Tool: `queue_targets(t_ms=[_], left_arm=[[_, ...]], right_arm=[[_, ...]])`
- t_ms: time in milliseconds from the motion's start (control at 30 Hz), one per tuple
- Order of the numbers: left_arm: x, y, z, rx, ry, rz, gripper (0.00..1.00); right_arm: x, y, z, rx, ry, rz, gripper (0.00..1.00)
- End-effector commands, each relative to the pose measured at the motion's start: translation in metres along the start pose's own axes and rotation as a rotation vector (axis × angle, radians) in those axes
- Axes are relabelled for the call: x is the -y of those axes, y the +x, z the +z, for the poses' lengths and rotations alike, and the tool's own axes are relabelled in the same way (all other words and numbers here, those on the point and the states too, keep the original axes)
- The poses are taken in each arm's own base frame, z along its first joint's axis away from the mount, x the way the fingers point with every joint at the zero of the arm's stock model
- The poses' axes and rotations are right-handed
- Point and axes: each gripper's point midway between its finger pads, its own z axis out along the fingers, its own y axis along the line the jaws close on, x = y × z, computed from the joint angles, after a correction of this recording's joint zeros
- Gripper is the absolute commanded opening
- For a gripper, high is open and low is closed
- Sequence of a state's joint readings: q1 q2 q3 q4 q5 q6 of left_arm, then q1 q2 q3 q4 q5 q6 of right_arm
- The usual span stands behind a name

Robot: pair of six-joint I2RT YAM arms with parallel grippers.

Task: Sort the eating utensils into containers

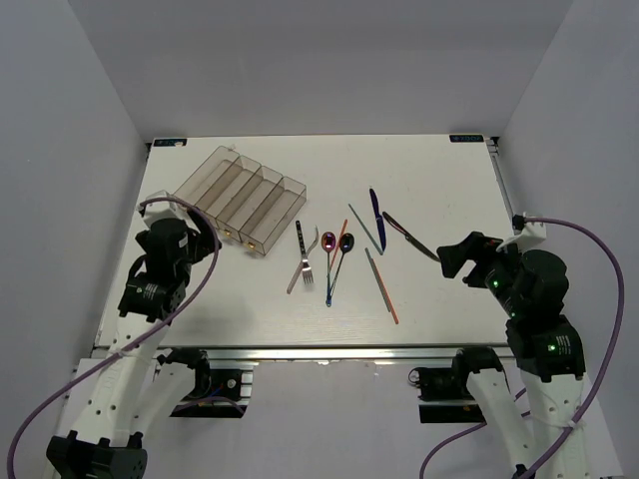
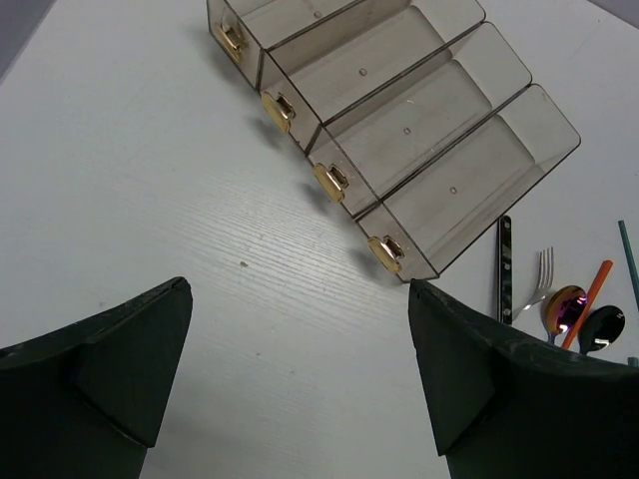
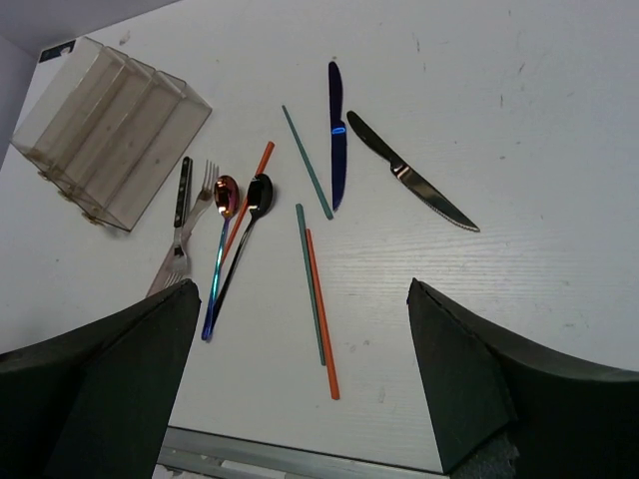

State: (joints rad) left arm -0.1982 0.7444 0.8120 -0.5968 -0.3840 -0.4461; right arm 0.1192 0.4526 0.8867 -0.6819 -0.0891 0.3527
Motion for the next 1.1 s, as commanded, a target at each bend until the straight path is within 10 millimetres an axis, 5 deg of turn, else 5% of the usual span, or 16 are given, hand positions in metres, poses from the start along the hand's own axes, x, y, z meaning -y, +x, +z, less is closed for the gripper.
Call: queue_targets(t_ms=[0,233,300,367,467,567,767,1067], left_arm=[[0.007,0.004,0.004,-0.022,0.032,0.012,0.98],[0.021,0.019,0.021,-0.140,0.027,-0.005,0.98],[0.103,0.017,0.015,-0.149,0.140,0.000,0.98],[0.166,0.052,0.041,-0.255,0.171,0.048,0.98],[0.212,0.094,0.086,-0.330,0.136,0.099,0.98],[0.212,0.128,0.112,-0.367,0.053,0.180,0.90],[0.211,0.147,0.126,-0.381,0.033,0.187,0.74],[0.204,0.171,0.140,-0.402,-0.011,0.205,0.71]], right_arm=[[-0.003,-0.001,0.003,0.012,-0.021,0.007,0.89],[-0.005,0.020,0.019,-0.081,-0.058,0.010,0.89],[-0.002,0.030,0.026,-0.128,-0.053,0.016,0.89],[0.005,0.029,0.028,-0.113,-0.019,0.014,0.89],[0.005,0.033,0.027,-0.120,-0.023,0.017,0.89],[0.007,0.044,0.030,-0.149,-0.027,0.023,0.89],[0.007,0.049,0.031,-0.151,-0.038,0.023,0.89],[0.007,0.048,0.030,-0.151,-0.038,0.015,0.89]])
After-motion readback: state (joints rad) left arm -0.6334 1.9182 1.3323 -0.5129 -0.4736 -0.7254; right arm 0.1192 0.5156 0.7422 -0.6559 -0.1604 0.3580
